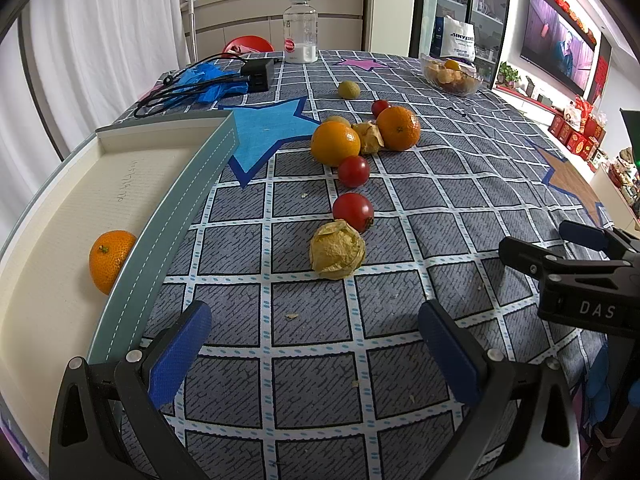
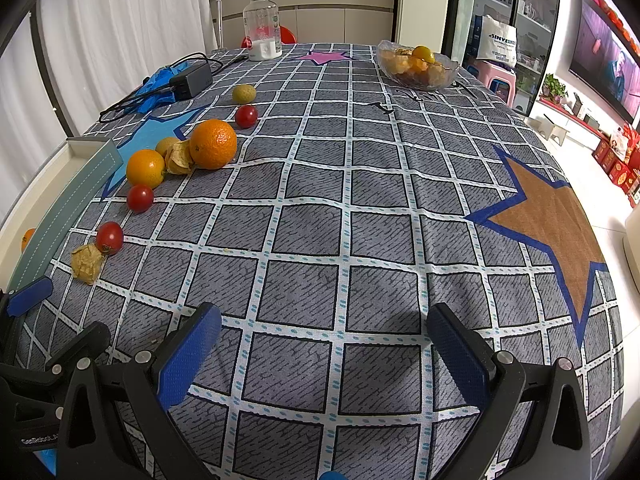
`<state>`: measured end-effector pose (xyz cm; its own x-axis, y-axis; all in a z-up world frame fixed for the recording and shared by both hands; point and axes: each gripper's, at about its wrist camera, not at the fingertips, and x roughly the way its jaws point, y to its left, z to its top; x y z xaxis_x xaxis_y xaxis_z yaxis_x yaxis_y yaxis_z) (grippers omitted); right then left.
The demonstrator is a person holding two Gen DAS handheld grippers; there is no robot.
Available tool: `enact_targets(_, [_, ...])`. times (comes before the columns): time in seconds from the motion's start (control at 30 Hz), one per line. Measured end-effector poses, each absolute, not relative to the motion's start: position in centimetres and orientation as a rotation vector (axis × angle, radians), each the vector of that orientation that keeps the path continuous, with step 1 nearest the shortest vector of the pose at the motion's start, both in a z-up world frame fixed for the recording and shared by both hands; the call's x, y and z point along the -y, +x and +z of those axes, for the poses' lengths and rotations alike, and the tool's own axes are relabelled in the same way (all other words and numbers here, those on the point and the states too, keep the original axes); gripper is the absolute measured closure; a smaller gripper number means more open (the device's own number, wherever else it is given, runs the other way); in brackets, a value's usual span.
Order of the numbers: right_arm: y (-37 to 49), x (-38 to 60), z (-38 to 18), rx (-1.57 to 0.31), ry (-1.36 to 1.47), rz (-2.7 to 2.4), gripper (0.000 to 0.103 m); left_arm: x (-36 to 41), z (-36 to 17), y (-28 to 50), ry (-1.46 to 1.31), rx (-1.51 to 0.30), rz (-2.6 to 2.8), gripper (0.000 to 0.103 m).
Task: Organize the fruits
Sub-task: 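Grasp a husked physalis with the left gripper while the right grasps a cherry tomato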
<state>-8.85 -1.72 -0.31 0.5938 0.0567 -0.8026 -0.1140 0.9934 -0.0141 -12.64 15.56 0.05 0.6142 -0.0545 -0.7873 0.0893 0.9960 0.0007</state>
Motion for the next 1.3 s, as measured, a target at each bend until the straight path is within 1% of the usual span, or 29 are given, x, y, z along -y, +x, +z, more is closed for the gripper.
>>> enact_targets(0.4, [-8.8, 1.7, -0.3, -0.93, -0.067, 0.098, 0.0, -15.6, 0.2, -12.1, 0.046, -0.916, -0.096, 0.001])
enact_targets(0.47, [-8.8, 1.7, -0.3, -0.93, -0.067, 0.098, 0.0, -15.4, 0.3, -12.0, 0.053, -0.908, -0.098, 0.008])
enact_targets(0.6, [-8.8, 1.7, -0.3, -0.93, -0.068, 0.098, 0.0, -14.4, 0.6, -11.8, 0.093, -0.892, -0.113, 0.017])
enact_targets(0.67, [-8.8, 1.7, -0.3, -0.93, -0.069, 0.097, 0.0, -14.0, 0.8, -11.5, 0.103, -0.89, -0.123, 0.029])
enact_targets(0.7, [-8.8, 1.7, -0.3, -0.931, -0.069, 0.097, 0.0, -13.8, 0.8, -11.2, 0.1, -0.894, -0.128, 0.033])
enact_targets(0.77, [-8.8, 1.7, -0.3, -0.931, -0.069, 0.097, 0.0, -13.8, 0.9, -10.6, 0.079, -0.903, -0.146, 0.05])
enact_targets(0.8, [-8.8, 1.7, -0.3, -0.931, -0.069, 0.097, 0.0, -13.8, 1.0, -10.5, 0.076, -0.901, -0.144, 0.056])
enact_targets(0.83, [-8.8, 1.7, -0.3, -0.931, -0.07, 0.097, 0.0, -13.8, 1.0, -10.4, 0.081, -0.897, -0.14, 0.07])
enact_targets(0.87, [-8.8, 1.7, -0.3, -0.931, -0.07, 0.097, 0.0, -13.9, 1.0, -10.3, 0.083, -0.896, -0.141, 0.076])
enact_targets(1.1, [-8.8, 1.6, -0.3, -0.931, -0.072, 0.093, 0.0, -15.5, 0.9, -12.7, 0.09, -0.869, -0.119, 0.076])
enact_targets(1.3, [-8.7, 1.6, -0.4, -0.934, -0.065, 0.077, 0.0, -17.9, 1.1, -15.2, 0.022, -0.861, -0.125, 0.076])
